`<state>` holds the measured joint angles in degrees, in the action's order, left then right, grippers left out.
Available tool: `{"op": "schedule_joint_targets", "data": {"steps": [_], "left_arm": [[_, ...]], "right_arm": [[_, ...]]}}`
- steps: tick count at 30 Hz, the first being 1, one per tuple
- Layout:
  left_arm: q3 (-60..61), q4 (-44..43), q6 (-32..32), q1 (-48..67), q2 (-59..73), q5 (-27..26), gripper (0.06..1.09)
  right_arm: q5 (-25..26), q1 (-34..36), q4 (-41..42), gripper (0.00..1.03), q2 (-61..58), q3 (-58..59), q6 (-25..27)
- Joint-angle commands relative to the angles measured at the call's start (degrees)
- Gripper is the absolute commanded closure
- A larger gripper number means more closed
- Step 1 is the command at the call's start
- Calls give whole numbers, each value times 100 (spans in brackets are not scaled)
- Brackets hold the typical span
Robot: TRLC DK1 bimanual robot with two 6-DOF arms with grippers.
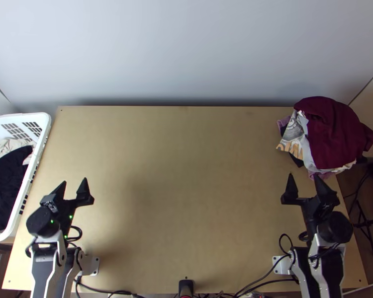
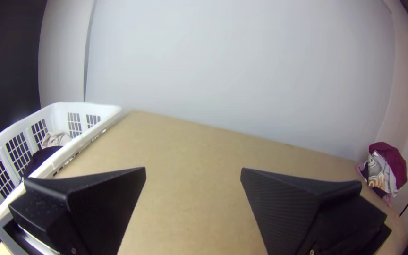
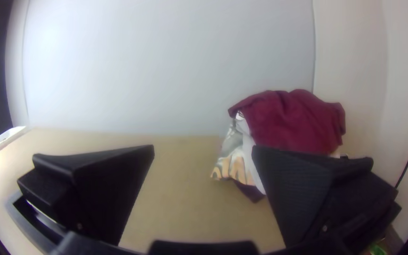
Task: Fold the t-shirt
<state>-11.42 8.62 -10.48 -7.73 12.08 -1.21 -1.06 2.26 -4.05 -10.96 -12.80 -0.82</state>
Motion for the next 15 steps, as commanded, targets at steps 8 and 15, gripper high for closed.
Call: {"op": "schedule_joint_targets", "data": {"steps": [8,15], "left_arm": [[-2848,1335,-200,-62,2791,-2,11],[-4527,1476,-314,-97,4312,-2,11]], "right_arm": [[36,-244,-799,6,-2586,-3009,-103],[44,-428,-1115,6,-4169,-4679,100]]}}
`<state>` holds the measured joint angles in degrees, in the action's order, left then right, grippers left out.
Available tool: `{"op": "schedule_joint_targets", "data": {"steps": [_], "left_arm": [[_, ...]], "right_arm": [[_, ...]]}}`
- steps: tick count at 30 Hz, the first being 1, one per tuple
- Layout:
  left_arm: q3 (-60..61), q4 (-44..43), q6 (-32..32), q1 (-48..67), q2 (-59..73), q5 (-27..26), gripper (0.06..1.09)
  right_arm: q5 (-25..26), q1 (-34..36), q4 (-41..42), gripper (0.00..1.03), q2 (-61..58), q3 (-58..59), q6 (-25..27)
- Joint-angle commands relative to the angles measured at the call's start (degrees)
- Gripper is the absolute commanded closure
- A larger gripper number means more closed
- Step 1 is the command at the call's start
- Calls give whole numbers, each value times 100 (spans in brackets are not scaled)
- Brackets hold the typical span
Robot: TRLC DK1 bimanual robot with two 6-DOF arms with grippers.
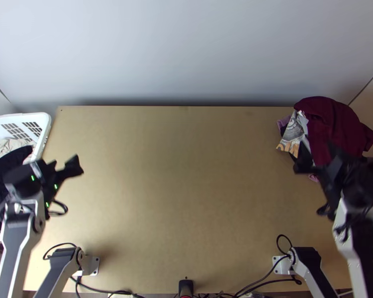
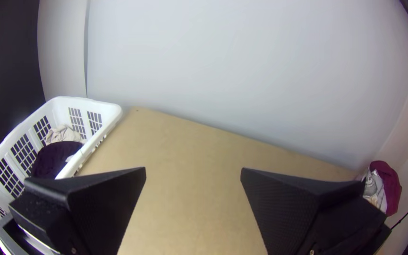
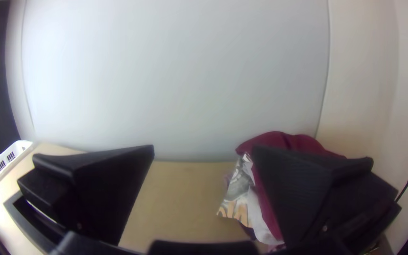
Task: Fold the t-shirt
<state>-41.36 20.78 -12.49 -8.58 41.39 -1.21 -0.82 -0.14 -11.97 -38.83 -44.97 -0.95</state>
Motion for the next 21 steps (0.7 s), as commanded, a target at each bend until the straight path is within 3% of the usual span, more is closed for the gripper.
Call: {"op": "schedule_joint_targets", "data": {"steps": [1,10,14,21], "left_arm": [[-1761,252,-113,32,1618,-2,11],[-3176,67,247,304,3376,60,11],[-3730,14,449,357,4246,640,11],[-3642,-241,546,392,4765,710,11]], "right_arm": [[29,-293,-315,7,-1566,-1585,77],[504,-803,-192,6,-3245,-2385,-177],[583,-768,-297,6,-3755,-2543,-397],[583,-531,-421,5,-4071,-2604,-907]]}}
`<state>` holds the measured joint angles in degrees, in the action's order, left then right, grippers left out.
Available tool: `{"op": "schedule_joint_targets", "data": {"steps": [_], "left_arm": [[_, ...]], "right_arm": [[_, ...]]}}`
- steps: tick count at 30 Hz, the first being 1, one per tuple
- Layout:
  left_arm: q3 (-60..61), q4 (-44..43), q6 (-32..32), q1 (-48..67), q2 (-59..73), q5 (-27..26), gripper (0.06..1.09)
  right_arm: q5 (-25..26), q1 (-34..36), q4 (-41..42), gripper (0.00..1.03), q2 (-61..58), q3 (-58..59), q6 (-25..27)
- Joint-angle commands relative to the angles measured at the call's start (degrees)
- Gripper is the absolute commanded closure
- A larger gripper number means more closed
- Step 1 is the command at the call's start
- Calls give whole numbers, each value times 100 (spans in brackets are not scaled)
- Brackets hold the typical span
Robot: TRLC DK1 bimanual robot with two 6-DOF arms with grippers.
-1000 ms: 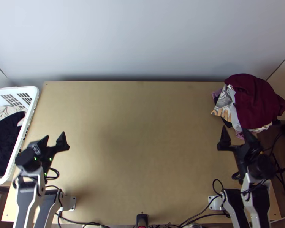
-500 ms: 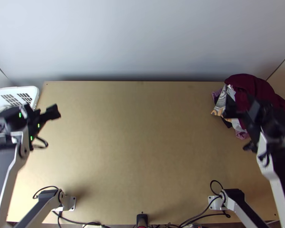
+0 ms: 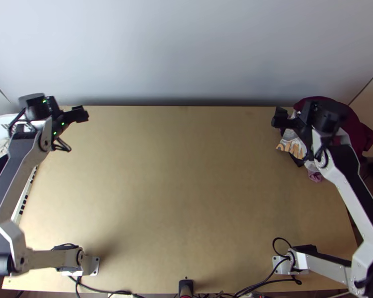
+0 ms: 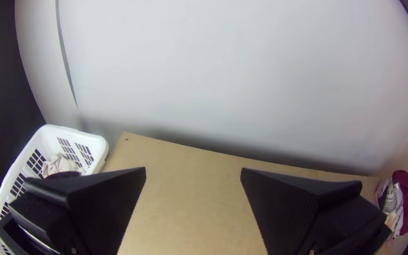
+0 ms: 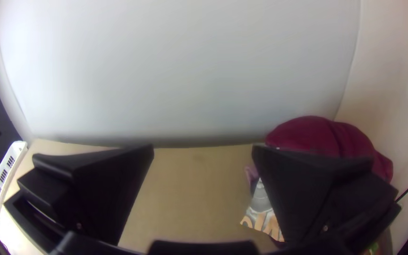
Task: Fold the t-shirt
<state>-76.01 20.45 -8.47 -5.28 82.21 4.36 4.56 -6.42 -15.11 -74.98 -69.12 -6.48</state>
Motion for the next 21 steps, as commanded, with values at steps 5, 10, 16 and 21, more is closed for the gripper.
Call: {"op": "schedule_joint_targets", "data": {"steps": [5,10,16,21], "left_arm": [[-55,-348,153,-193,866,153,11],[-72,-50,495,-711,875,144,11],[-11,-6,1348,-1661,1148,144,11],[-283,-23,1533,-2645,1877,135,11]], "right_arm": [[45,-26,-457,5,-333,-22,-424],[45,-88,-422,5,-201,329,-644],[45,-448,-378,5,-140,690,-785],[54,-721,-457,5,-148,751,-758]]}}
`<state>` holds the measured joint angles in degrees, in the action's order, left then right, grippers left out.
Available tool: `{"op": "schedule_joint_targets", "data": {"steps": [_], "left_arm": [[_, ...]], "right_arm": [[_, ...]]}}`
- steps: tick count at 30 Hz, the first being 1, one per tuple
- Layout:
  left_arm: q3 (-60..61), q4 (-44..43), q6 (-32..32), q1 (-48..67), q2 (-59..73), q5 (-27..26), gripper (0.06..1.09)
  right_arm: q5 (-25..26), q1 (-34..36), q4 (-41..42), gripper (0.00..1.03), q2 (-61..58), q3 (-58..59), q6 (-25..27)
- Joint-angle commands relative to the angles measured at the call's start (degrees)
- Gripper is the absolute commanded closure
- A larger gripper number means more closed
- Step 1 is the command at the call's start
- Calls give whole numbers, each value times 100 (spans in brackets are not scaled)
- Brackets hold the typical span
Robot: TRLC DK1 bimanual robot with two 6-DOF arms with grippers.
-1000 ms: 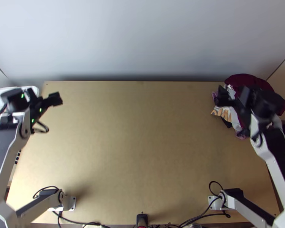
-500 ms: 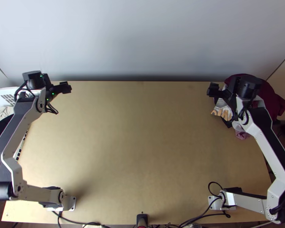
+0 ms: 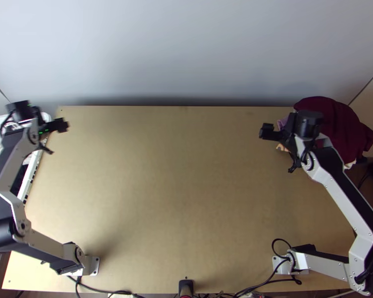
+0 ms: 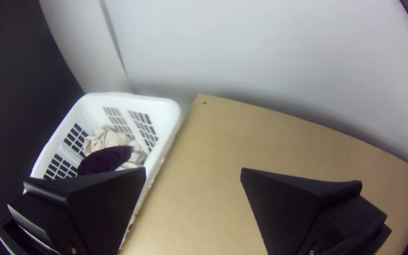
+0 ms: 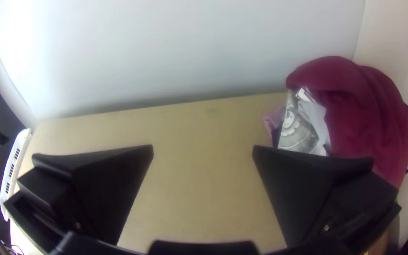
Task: Fold the t-shirt
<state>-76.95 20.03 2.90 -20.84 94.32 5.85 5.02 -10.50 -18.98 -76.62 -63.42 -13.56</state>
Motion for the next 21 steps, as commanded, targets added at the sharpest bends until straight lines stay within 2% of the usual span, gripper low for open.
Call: {"op": "schedule_joint_targets", "data": {"steps": [1,8,11,15,21], "left_arm": [[-215,1,537,-1247,816,-5,11],[-980,-157,967,-2249,1844,-101,11],[-1490,-105,1073,-2530,2380,-110,11],[-2070,-70,1152,-2715,2969,-119,11],[-3010,89,1292,-2803,3945,-119,11]], "right_arm": [[8,-321,-114,5,15,189,-41],[78,-330,-378,5,112,356,293],[96,-338,-378,5,121,339,284],[96,-347,-484,5,95,321,205],[105,-330,-536,5,86,312,425]]}}
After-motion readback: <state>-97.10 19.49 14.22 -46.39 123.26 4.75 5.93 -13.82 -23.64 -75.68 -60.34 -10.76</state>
